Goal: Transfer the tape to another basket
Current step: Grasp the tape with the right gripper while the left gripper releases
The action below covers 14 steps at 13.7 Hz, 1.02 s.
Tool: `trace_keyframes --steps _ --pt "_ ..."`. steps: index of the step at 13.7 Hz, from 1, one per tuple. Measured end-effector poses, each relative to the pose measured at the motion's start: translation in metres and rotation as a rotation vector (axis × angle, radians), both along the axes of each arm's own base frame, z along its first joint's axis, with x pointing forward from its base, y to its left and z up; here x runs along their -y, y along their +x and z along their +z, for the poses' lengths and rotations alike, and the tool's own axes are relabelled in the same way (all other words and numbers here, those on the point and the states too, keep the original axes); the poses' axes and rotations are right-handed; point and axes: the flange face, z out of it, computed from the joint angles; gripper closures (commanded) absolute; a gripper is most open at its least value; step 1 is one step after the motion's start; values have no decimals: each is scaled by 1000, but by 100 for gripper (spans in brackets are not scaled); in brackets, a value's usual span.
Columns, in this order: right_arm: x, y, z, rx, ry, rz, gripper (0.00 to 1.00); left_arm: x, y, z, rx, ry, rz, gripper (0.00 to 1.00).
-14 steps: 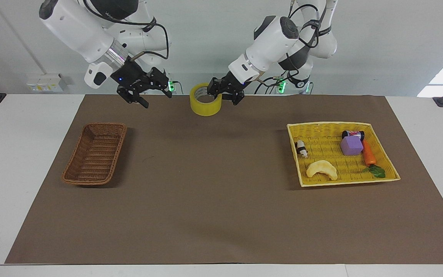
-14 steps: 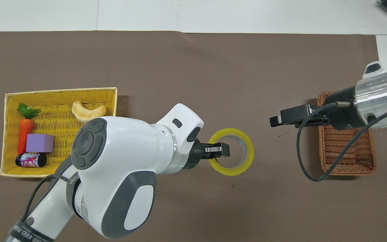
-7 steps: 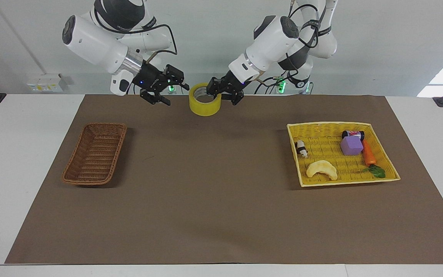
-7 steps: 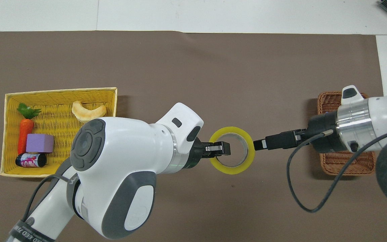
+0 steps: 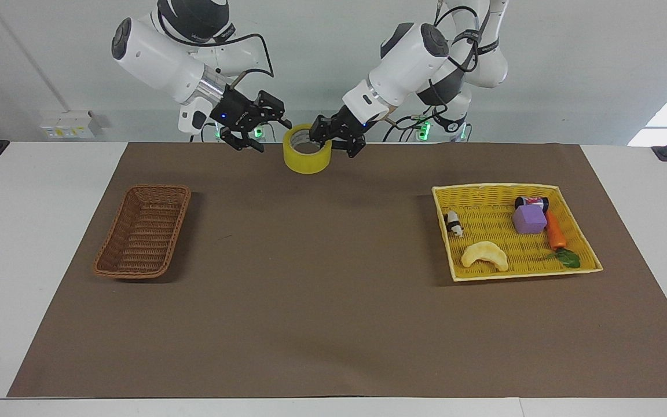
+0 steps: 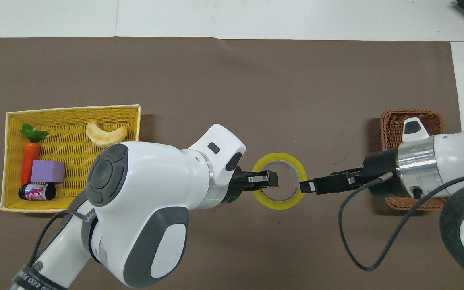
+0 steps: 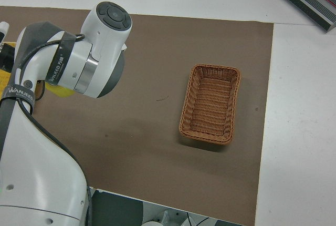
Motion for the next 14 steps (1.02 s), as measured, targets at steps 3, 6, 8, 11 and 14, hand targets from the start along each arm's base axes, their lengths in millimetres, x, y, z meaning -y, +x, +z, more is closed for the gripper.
trace_keyframes --steps 3,6,8,11,14 --pt "-9 0 -13 15 -10 -12 0 2 -2 1 0 -4 -3 100" --pt "-17 -4 -27 12 -18 -13 57 10 -12 10 -3 -28 -14 100" --pt "-14 -3 -28 8 -17 -17 87 12 -17 16 -7 -35 -6 100" --pt "-16 -5 -26 -5 -17 -21 100 14 -19 16 -11 -34 -5 49" --pt "-17 -5 -24 -23 -20 -41 100 14 -18 21 1 -43 -2 0"
